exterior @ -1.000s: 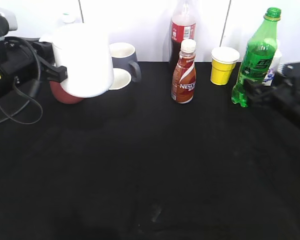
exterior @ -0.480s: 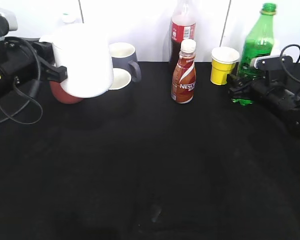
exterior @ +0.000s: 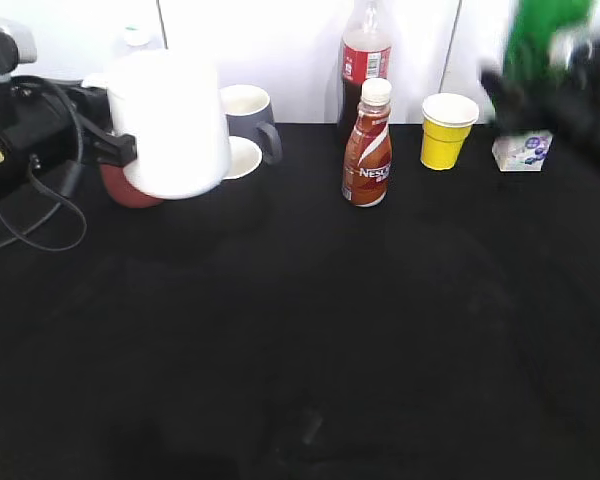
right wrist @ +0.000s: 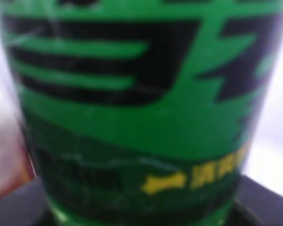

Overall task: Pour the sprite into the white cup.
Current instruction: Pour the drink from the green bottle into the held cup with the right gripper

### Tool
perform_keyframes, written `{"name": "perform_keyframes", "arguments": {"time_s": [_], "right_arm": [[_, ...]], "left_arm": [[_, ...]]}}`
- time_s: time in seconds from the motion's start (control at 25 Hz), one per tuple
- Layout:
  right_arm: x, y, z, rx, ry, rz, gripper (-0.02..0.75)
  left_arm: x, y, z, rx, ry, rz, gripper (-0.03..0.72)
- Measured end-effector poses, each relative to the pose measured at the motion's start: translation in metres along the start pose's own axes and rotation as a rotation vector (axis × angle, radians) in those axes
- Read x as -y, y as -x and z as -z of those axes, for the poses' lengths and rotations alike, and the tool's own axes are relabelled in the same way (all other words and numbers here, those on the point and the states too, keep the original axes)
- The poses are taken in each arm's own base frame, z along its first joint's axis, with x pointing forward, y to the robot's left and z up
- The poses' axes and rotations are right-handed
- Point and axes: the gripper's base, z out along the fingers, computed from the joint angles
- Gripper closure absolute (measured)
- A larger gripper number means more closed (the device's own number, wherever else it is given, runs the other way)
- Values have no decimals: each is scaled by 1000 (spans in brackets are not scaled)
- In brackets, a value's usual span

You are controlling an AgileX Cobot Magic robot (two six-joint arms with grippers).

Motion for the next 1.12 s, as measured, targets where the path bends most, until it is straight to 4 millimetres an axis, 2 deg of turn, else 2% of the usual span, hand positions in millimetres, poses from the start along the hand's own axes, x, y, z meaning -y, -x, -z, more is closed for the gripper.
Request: {"name": "perform_keyframes", "arguments": {"time_s": [0.08, 0.2, 0.28, 0.36, 0.4, 0.48, 0.84, 1.12], "right_arm": [[-35, 27, -11, 60, 130, 79, 308], [-92, 48, -34, 68, 316, 275, 308], [-111, 62, -44, 100, 356, 410, 308], [-114, 64, -53, 130, 353, 539, 308], [-116, 52, -55, 114, 367, 653, 308], [-117, 44, -56, 111, 384, 784, 308], [-110, 44, -59, 139, 294, 1201, 308], [-108, 44, -59, 145, 271, 1314, 308]], "left_arm": [[3, 0, 0, -3, -33, 3, 626], [6, -3, 0, -30, -63, -5, 626], [6, -6, 0, -68, -62, -10, 626], [6, -7, 0, -73, -64, -13, 626], [7, -7, 1, -75, -78, -25, 626], [10, -6, 1, -57, -116, -56, 627], [20, -6, 2, -46, -221, -143, 627], [20, -6, 2, -50, -221, -146, 627]]}}
